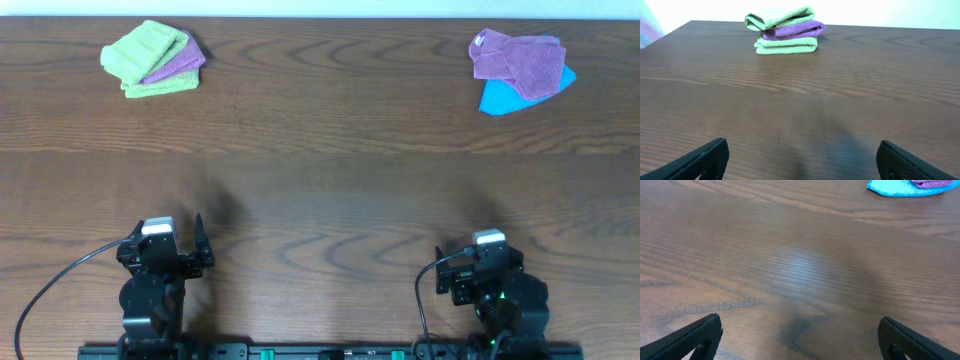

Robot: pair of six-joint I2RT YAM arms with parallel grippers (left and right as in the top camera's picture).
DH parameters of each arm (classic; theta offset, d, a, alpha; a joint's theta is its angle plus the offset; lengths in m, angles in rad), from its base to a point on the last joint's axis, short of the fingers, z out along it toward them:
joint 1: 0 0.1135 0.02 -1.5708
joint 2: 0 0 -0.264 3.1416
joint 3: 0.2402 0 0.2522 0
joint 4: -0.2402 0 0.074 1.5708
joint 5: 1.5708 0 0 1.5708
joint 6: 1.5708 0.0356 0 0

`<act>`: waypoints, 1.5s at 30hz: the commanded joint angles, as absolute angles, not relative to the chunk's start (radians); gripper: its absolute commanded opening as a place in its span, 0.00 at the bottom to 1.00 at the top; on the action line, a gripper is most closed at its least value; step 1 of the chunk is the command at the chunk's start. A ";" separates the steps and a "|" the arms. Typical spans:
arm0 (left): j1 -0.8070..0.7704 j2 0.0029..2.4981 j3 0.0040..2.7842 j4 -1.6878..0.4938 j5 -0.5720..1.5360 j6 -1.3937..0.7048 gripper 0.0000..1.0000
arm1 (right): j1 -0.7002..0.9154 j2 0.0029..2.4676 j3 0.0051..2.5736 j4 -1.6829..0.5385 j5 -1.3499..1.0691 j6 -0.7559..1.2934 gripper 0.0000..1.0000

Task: Fold the cloth

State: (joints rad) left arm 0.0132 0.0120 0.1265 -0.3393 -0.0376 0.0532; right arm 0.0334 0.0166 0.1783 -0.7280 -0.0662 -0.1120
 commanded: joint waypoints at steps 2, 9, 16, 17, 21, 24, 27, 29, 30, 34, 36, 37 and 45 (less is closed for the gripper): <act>0.020 0.004 0.104 -0.346 -0.052 0.067 0.96 | 0.043 0.005 0.162 -0.729 -0.056 -0.093 0.99; 0.020 0.004 0.104 -0.346 -0.052 0.066 0.96 | 0.043 0.005 0.162 -0.729 -0.056 -0.093 0.99; 0.020 0.004 0.104 -0.346 -0.052 0.067 0.95 | 0.043 0.005 0.162 -0.729 -0.056 -0.093 0.99; 0.020 0.004 0.104 -0.346 -0.052 0.066 0.95 | 0.043 0.005 0.162 -0.729 -0.056 -0.093 0.99; 0.020 0.004 0.104 -0.346 -0.052 0.066 0.96 | 0.043 0.005 0.162 -0.729 -0.056 -0.093 0.99; 0.020 0.004 0.104 -0.346 -0.052 0.067 0.95 | 0.043 0.005 0.162 -0.729 -0.056 -0.093 0.99; 0.020 0.004 0.104 -0.346 -0.052 0.066 0.95 | 0.043 0.005 0.162 -0.729 -0.056 -0.093 0.99; 0.020 0.004 0.104 -0.346 -0.052 0.066 0.96 | 0.043 0.005 0.162 -0.729 -0.056 -0.094 0.99; 0.020 0.004 0.104 -0.346 -0.052 0.066 0.95 | 0.043 0.005 0.162 -0.723 -0.056 -0.093 0.99; 0.020 0.004 0.104 -0.346 -0.052 0.066 0.95 | 0.043 0.005 0.162 -0.698 -0.079 -0.086 0.99; 0.020 0.004 0.104 -0.346 -0.052 0.066 0.95 | 0.043 0.005 0.162 -0.636 -0.157 -0.075 0.99; 0.020 0.004 0.104 -0.346 -0.052 0.066 0.95 | 0.043 0.005 0.162 -0.582 -0.196 -0.075 0.99; 0.020 0.004 0.104 -0.346 -0.052 0.067 0.95 | 0.039 0.038 0.162 -0.027 -0.253 0.031 0.99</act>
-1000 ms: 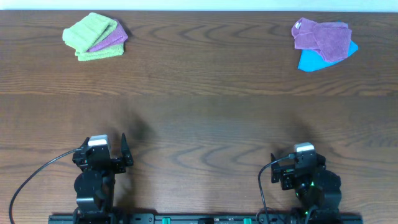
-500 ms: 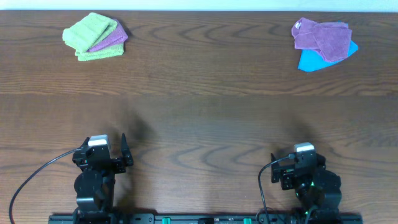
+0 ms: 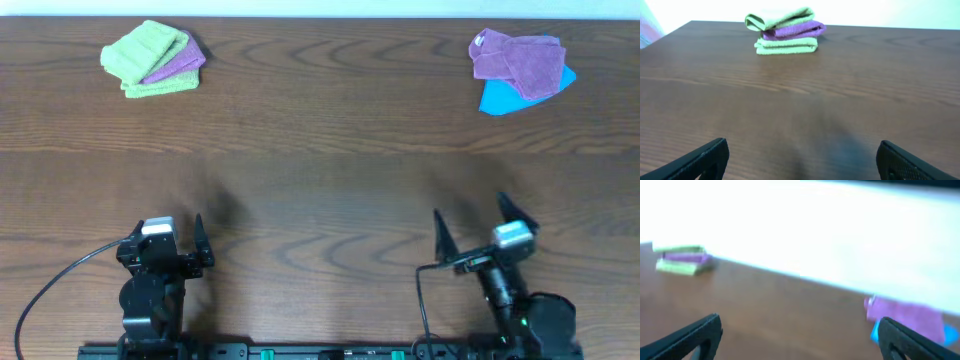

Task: Fold the cloth
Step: 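Reach the right gripper forward to the purple towel on the blue cloth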

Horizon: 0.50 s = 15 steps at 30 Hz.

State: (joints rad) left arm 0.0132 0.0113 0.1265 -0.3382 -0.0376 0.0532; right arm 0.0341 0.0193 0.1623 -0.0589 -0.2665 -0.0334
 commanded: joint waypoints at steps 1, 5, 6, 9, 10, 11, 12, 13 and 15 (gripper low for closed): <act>0.020 0.004 0.104 -0.346 -0.052 0.067 0.95 | 0.034 0.066 0.162 0.022 -0.229 0.050 0.99; 0.020 0.004 0.104 -0.346 -0.052 0.066 0.95 | -0.024 0.294 0.194 0.221 -0.213 0.112 0.99; 0.020 0.004 0.104 -0.346 -0.052 0.067 0.95 | -0.040 0.358 0.216 0.242 -0.214 0.113 0.99; 0.020 0.004 0.104 -0.346 -0.052 0.066 0.95 | -0.097 0.622 0.353 0.254 -0.217 0.116 0.99; 0.020 0.004 0.104 -0.346 -0.052 0.066 0.95 | -0.109 0.687 0.393 0.254 -0.218 0.116 0.99; 0.020 0.004 0.104 -0.346 -0.052 0.067 0.95 | -0.118 0.757 0.437 0.254 -0.217 0.116 0.99; 0.020 0.004 0.104 -0.346 -0.052 0.066 0.95 | -0.129 0.830 0.487 0.253 -0.217 0.116 0.99; 0.020 0.004 0.104 -0.346 -0.052 0.066 0.95 | -0.142 0.909 0.542 0.250 -0.216 0.116 0.99; 0.020 0.004 0.104 -0.346 -0.052 0.067 0.95 | -0.165 1.052 0.649 0.237 -0.217 0.116 0.99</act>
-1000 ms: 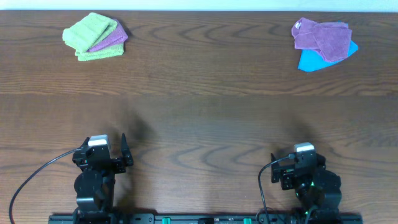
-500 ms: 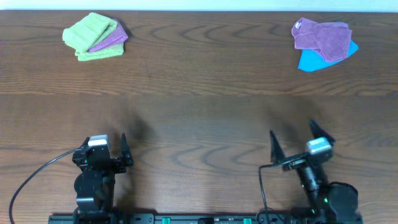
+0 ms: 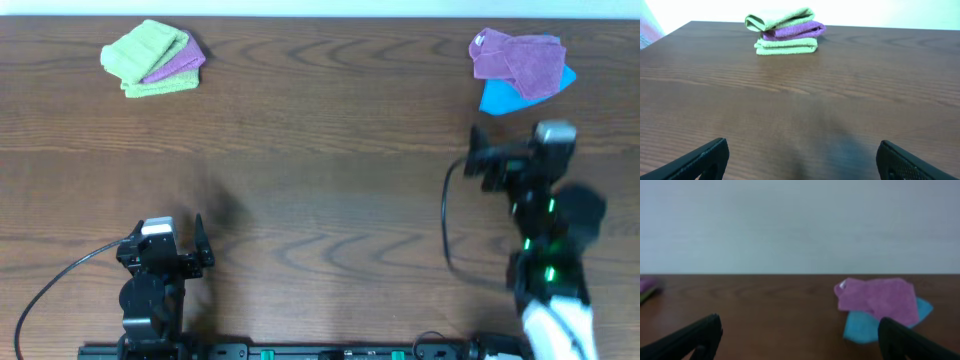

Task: Fold the cloth
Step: 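Reach the right gripper forward to the purple towel on the blue cloth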

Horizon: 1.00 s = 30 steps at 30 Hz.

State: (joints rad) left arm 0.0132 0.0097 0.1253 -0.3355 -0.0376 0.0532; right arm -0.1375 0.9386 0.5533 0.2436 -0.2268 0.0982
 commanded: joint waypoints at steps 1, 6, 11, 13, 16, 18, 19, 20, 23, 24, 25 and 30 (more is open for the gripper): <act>0.020 0.004 0.104 -0.346 -0.052 0.066 0.96 | -0.175 1.127 0.709 0.226 -0.216 0.116 0.99; 0.020 0.004 0.104 -0.346 -0.052 0.067 0.95 | -0.219 1.399 0.935 0.178 -0.213 0.106 0.99; 0.020 0.004 0.104 -0.346 -0.052 0.067 0.95 | -0.286 1.681 1.188 0.074 -0.183 0.101 0.99; 0.020 0.004 0.104 -0.346 -0.052 0.066 0.95 | -0.304 1.757 1.263 0.030 -0.183 0.108 0.99; 0.020 0.004 0.104 -0.346 -0.052 0.067 0.95 | -0.327 1.858 1.362 -0.007 -0.183 0.108 0.99; 0.020 0.004 0.104 -0.346 -0.052 0.067 0.95 | -0.338 1.915 1.413 -0.022 -0.179 0.108 0.99; 0.020 0.004 0.104 -0.346 -0.052 0.067 0.95 | -0.346 1.950 1.441 -0.032 -0.175 0.108 0.99; 0.020 0.004 0.104 -0.346 -0.052 0.066 0.96 | -0.350 1.972 1.458 -0.041 -0.165 0.107 0.99; 0.020 0.004 0.104 -0.346 -0.052 0.066 0.95 | -0.366 2.055 1.504 -0.067 -0.146 0.099 0.99; 0.020 0.004 0.104 -0.346 -0.052 0.067 0.95 | -0.370 2.078 1.510 -0.068 -0.146 0.098 0.99; 0.020 0.004 0.104 -0.346 -0.052 0.067 0.95 | -0.373 2.094 1.514 -0.067 -0.146 0.096 0.99; 0.020 0.004 0.104 -0.346 -0.052 0.066 0.95 | -0.372 2.143 1.517 -0.081 -0.150 0.065 0.99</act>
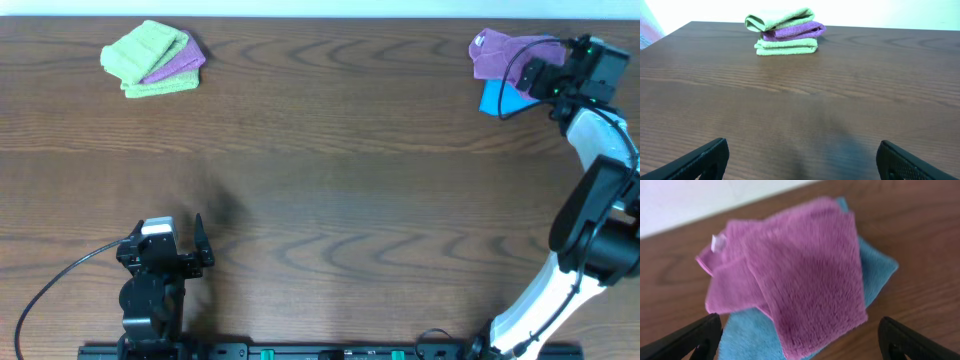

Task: Fold the cloth
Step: 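Reach the right gripper forward to the purple towel on the blue cloth, then close the right gripper on the purple towel's edge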

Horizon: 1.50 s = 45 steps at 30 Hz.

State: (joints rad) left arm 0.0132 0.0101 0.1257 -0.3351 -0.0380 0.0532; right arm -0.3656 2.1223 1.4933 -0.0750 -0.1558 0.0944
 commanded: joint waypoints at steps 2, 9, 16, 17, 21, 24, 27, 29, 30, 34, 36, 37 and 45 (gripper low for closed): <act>0.020 0.004 0.104 -0.346 -0.052 0.067 0.95 | -0.365 2.146 1.517 -0.104 -0.162 0.025 0.99; 0.020 0.004 0.104 -0.346 -0.052 0.066 0.95 | -0.322 2.146 1.517 -0.142 -0.159 -0.135 0.98; 0.020 0.004 0.104 -0.346 -0.052 0.066 0.95 | -0.251 2.146 1.517 -0.187 -0.001 -0.279 0.95; 0.020 0.004 0.104 -0.346 -0.052 0.067 0.95 | -0.234 2.146 1.517 -0.185 0.086 -0.297 0.96; 0.020 0.004 0.104 -0.346 -0.052 0.067 0.95 | -0.215 2.146 1.518 -0.183 0.219 -0.312 0.93; 0.020 0.004 0.104 -0.346 -0.052 0.066 0.95 | -0.217 2.146 1.517 -0.183 0.274 -0.312 0.91; 0.020 0.004 0.104 -0.346 -0.052 0.067 0.95 | -0.221 2.146 1.517 -0.179 0.309 -0.315 0.92; 0.020 0.004 0.104 -0.346 -0.052 0.066 0.95 | -0.222 2.146 1.518 -0.179 0.327 -0.337 0.92; 0.020 0.004 0.104 -0.346 -0.052 0.066 0.95 | -0.222 2.146 1.518 -0.179 0.336 -0.339 0.92; 0.020 0.004 0.104 -0.346 -0.052 0.067 0.95 | -0.222 2.146 1.517 -0.183 0.349 -0.373 0.91; 0.020 0.004 0.104 -0.346 -0.052 0.066 0.95 | -0.222 2.146 1.517 -0.183 0.353 -0.376 0.90; 0.020 0.004 0.104 -0.346 -0.052 0.066 0.95 | -0.222 2.146 1.518 -0.181 0.360 -0.375 0.90; 0.020 0.004 0.104 -0.346 -0.052 0.066 0.95 | -0.224 2.156 1.517 -0.157 0.370 -0.375 0.89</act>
